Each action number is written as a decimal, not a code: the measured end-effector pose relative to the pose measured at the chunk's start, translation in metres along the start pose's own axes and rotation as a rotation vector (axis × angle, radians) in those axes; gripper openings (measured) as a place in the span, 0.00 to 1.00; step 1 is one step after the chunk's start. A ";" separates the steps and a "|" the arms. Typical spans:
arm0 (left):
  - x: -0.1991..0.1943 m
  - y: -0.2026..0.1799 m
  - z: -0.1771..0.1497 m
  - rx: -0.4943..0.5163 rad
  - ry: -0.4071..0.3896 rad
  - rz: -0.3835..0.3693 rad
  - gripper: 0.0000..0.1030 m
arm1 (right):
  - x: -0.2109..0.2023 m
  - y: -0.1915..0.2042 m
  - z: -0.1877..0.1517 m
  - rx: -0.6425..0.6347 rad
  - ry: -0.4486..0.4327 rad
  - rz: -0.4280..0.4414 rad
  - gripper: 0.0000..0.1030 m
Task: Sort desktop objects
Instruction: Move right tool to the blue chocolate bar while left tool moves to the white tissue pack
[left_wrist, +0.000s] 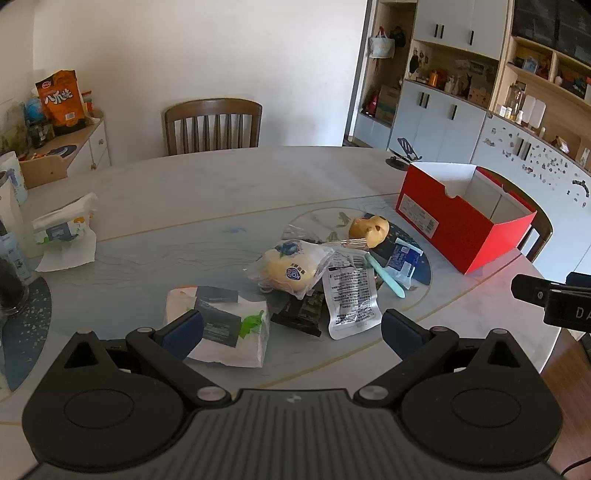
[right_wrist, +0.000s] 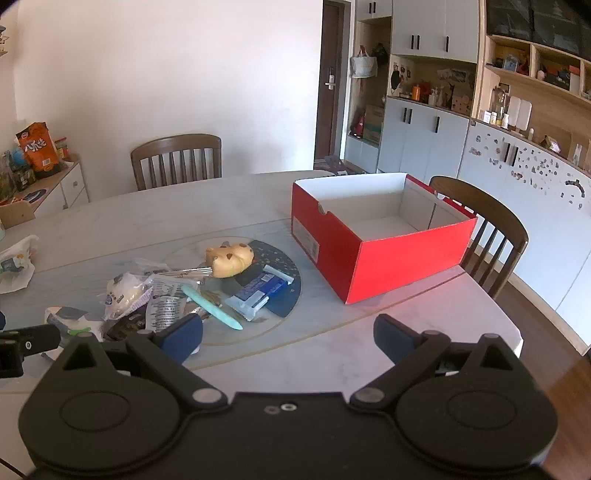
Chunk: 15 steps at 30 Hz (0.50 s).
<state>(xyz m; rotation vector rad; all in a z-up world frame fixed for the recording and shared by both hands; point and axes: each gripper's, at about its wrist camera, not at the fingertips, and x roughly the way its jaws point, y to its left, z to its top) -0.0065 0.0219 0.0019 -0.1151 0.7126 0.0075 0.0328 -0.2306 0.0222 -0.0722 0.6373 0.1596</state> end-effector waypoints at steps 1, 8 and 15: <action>0.000 0.000 0.000 0.000 0.000 0.001 1.00 | 0.000 0.001 0.000 0.000 0.000 0.001 0.96; -0.001 0.005 0.000 -0.003 -0.004 -0.004 1.00 | 0.000 0.005 0.002 -0.007 -0.003 -0.004 0.96; -0.003 0.009 0.001 -0.010 -0.007 -0.003 1.00 | -0.001 0.009 0.004 -0.012 -0.004 0.000 0.96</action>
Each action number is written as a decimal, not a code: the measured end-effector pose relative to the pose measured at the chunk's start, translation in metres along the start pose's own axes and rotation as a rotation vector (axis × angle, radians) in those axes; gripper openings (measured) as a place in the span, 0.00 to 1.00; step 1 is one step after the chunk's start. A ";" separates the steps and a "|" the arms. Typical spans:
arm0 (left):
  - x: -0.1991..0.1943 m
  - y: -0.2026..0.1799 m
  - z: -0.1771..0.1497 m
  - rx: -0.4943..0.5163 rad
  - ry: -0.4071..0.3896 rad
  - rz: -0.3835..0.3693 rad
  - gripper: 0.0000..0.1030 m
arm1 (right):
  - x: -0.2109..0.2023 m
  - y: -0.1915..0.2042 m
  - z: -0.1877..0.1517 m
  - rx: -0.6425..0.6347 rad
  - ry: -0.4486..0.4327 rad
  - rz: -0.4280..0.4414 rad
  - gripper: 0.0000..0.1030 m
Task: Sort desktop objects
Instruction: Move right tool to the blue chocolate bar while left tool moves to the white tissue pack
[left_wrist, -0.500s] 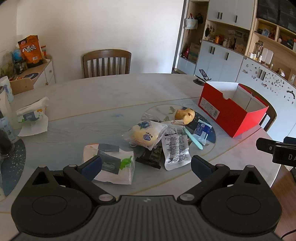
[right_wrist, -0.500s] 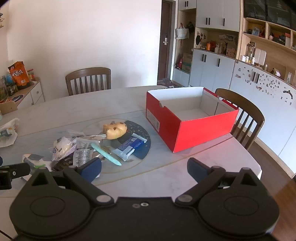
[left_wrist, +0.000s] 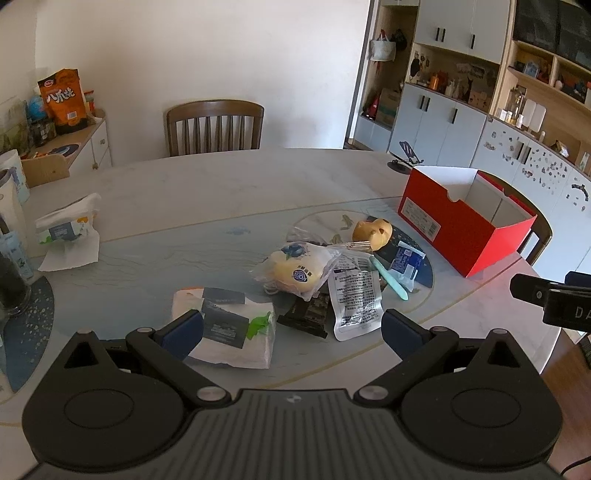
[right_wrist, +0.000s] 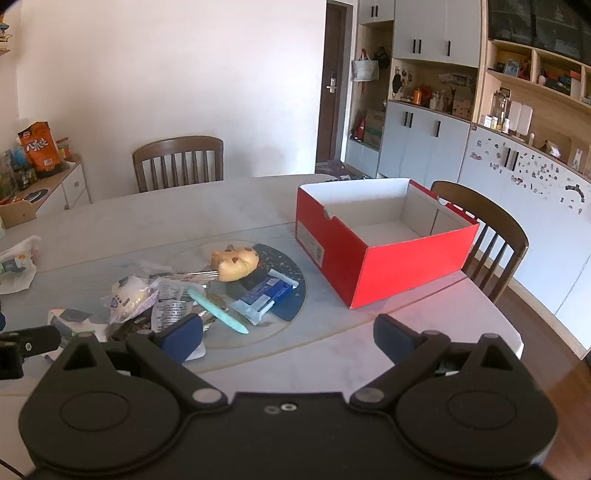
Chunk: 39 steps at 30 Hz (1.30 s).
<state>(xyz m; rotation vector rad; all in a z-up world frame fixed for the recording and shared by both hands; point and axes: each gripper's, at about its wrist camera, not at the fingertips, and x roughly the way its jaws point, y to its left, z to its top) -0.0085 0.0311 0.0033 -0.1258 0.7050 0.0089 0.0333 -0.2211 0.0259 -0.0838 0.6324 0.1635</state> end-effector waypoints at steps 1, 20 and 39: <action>0.000 0.000 0.000 -0.001 -0.001 0.002 1.00 | 0.000 0.001 0.000 -0.002 0.000 0.002 0.96; 0.026 0.005 0.004 -0.028 0.000 0.070 1.00 | 0.039 0.004 0.012 -0.059 -0.005 0.105 0.95; 0.075 0.022 -0.003 -0.049 0.027 0.224 1.00 | 0.126 -0.006 0.026 -0.144 0.078 0.182 0.94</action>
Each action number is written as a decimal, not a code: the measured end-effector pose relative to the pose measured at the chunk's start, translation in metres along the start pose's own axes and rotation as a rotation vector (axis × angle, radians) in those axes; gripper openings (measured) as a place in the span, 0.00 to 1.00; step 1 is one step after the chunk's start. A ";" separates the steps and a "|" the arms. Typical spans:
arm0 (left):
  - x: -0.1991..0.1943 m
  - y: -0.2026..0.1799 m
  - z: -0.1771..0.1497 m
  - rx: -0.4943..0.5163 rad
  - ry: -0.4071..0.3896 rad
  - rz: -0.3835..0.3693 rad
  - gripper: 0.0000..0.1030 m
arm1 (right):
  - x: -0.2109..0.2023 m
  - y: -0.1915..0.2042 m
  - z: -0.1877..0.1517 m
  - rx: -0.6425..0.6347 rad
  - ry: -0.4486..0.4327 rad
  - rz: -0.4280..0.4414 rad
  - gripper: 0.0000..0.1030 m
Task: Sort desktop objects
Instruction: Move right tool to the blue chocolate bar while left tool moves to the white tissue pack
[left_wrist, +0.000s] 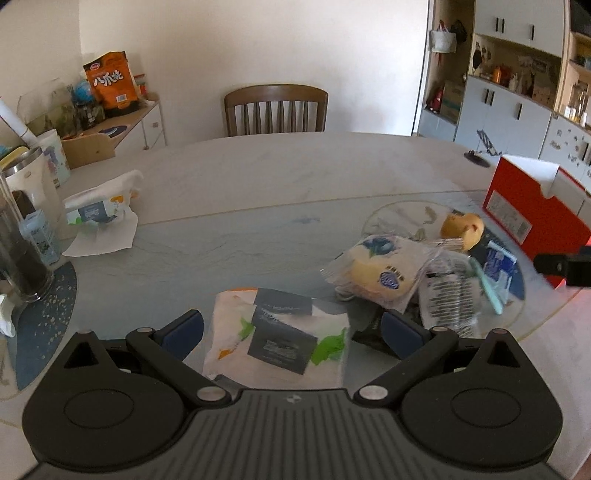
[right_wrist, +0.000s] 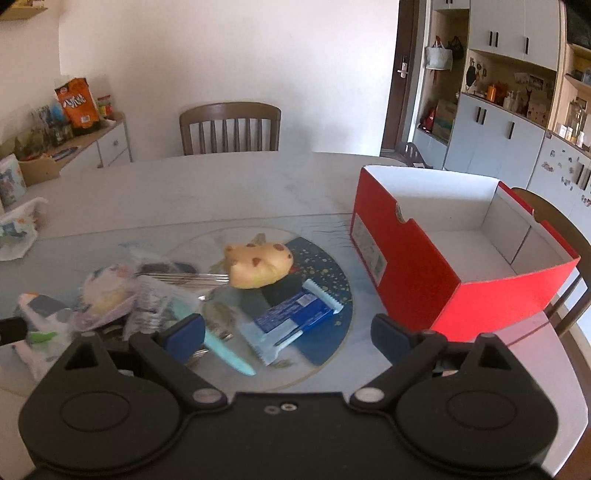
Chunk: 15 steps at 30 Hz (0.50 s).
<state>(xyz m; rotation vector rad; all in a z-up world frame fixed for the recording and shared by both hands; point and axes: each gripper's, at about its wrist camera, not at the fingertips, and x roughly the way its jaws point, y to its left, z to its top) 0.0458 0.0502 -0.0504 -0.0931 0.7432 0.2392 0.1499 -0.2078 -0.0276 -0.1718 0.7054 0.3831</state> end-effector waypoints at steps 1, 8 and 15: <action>0.004 0.000 -0.001 0.003 0.005 0.006 1.00 | 0.004 -0.001 0.001 -0.001 0.004 -0.003 0.94; 0.026 0.004 -0.009 0.033 0.029 -0.010 1.00 | 0.038 -0.009 0.006 -0.001 0.037 -0.035 0.94; 0.043 0.006 -0.018 0.055 0.068 0.010 1.00 | 0.063 -0.007 0.009 -0.010 0.069 -0.045 0.94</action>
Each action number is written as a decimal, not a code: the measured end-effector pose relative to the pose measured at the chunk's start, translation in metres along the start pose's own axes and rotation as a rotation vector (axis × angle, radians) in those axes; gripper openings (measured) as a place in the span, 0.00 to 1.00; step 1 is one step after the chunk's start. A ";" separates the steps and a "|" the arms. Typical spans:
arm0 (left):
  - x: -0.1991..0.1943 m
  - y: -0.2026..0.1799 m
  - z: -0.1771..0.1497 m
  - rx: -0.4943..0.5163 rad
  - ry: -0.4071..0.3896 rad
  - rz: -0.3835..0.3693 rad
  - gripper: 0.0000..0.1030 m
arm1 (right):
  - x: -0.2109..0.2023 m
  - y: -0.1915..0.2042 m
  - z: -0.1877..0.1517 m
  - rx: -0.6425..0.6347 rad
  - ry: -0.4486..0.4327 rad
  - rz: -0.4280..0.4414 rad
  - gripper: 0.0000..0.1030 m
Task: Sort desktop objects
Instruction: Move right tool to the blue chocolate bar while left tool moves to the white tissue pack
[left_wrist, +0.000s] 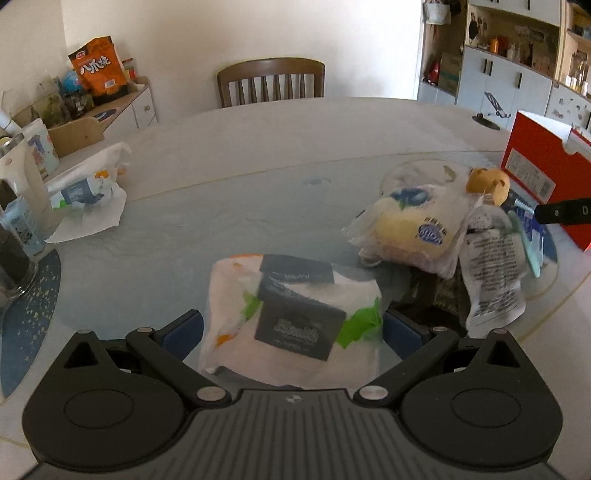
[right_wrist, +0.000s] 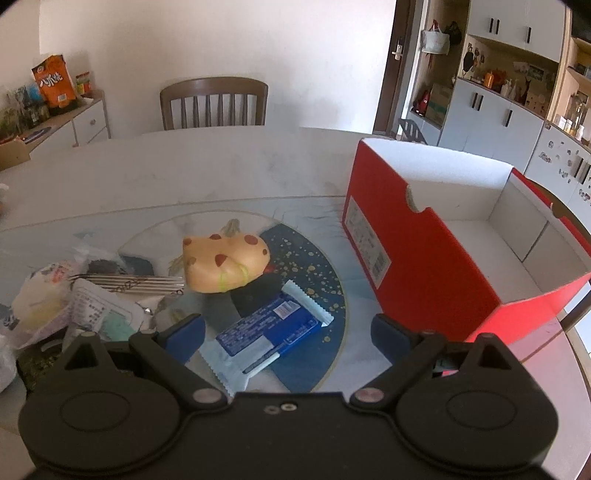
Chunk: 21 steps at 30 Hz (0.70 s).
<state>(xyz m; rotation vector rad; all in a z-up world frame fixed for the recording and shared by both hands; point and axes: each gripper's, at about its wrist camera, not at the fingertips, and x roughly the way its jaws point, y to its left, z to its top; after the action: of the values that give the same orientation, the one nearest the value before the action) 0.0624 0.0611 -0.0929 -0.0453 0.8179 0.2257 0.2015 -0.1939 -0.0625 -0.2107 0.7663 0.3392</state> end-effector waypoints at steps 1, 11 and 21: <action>0.001 0.000 -0.001 0.005 -0.001 0.000 1.00 | 0.003 0.001 0.000 -0.003 0.004 -0.003 0.94; 0.014 -0.005 -0.004 0.045 0.019 0.019 1.00 | 0.037 -0.002 0.004 0.046 0.078 -0.019 0.94; 0.023 -0.011 -0.002 0.069 0.006 0.030 1.00 | 0.055 -0.002 0.006 0.091 0.119 -0.013 0.92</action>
<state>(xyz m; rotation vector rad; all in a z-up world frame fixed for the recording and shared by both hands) 0.0783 0.0542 -0.1114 0.0317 0.8320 0.2258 0.2426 -0.1814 -0.0969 -0.1509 0.8953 0.2808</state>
